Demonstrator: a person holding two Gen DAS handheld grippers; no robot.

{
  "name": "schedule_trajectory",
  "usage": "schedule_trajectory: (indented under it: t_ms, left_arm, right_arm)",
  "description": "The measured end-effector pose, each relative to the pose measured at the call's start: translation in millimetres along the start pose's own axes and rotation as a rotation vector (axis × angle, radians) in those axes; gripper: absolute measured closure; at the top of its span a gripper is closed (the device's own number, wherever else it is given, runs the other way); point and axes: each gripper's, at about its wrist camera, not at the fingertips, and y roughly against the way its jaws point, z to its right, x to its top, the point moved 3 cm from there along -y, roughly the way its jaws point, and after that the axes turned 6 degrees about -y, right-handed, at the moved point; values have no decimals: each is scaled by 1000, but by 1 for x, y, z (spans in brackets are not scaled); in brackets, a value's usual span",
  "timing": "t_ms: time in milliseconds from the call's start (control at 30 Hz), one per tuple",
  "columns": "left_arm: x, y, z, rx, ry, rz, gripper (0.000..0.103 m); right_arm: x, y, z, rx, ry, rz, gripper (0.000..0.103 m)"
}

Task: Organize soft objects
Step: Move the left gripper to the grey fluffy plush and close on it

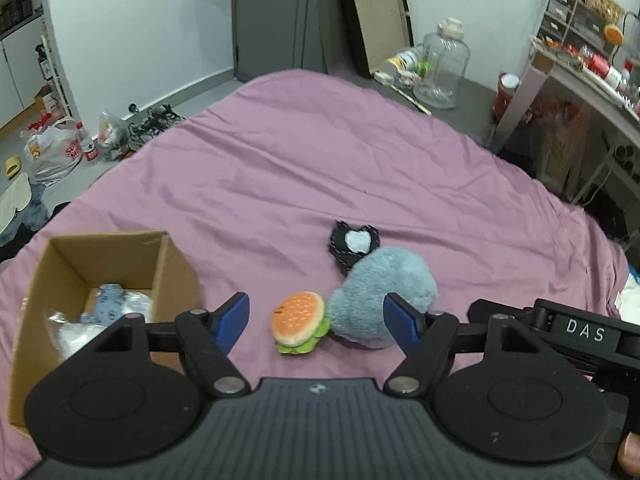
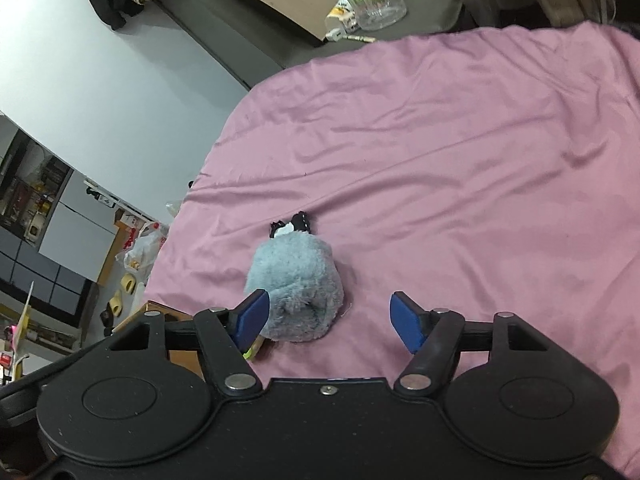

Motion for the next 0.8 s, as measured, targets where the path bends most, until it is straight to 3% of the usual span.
schedule_trajectory:
  t_ms: [567,800]
  left_arm:
    - [-5,-59,39,31,-100,-67,40]
    - [5,-77,32,0,-61,-67,65]
  right_arm:
    - [15,-37,40,59,-94,-96,44]
    - [18,-45,45,111,-126,-110,46]
